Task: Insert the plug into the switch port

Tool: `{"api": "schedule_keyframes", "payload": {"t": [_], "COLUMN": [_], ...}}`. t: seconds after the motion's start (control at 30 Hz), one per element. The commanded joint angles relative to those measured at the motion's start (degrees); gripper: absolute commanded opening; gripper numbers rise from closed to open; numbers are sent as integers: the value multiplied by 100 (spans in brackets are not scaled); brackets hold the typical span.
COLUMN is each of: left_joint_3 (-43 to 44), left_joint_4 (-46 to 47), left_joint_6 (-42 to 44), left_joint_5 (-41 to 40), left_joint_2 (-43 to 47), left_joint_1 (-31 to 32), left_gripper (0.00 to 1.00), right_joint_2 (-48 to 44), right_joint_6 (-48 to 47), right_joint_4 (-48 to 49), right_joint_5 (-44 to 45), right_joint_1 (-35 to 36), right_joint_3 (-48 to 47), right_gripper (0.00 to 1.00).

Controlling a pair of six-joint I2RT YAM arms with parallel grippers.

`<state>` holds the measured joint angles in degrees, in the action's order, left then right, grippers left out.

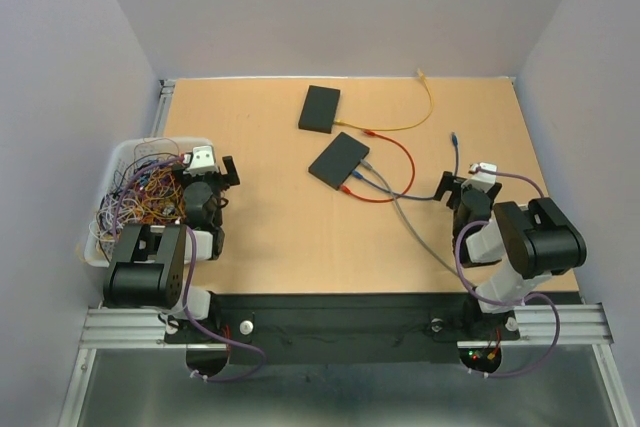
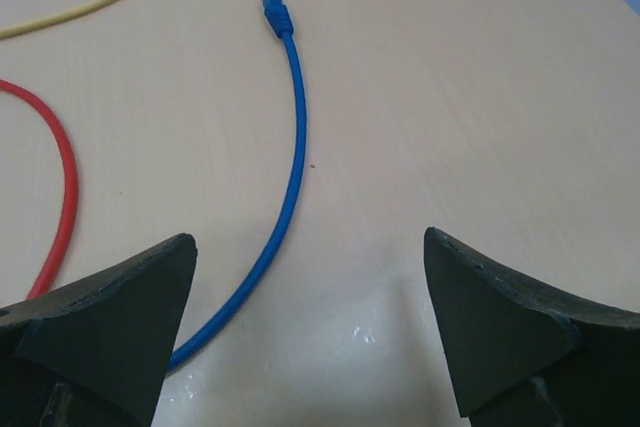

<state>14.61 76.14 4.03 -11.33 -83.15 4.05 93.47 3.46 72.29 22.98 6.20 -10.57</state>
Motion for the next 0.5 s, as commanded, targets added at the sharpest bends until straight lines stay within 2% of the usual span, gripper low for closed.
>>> {"api": "schedule_keyframes", "payload": {"t": [0.0, 0.47], "left_joint_3": [-72, -64], "left_joint_4": [1228, 1228], "left_joint_6": [36, 45], "left_joint_5": [-9, -1], "left_joint_2": [-25, -34], "left_joint_1": [-10, -10], "left_gripper": [99, 99], "right_joint_2": [-74, -83], "right_joint_6": [111, 93], "right_joint_4": [769, 804], "right_joint_5": [-461, -444], "right_joint_1": [-110, -101], "right_joint_3": [-121, -86], "right_gripper": [100, 100]}}
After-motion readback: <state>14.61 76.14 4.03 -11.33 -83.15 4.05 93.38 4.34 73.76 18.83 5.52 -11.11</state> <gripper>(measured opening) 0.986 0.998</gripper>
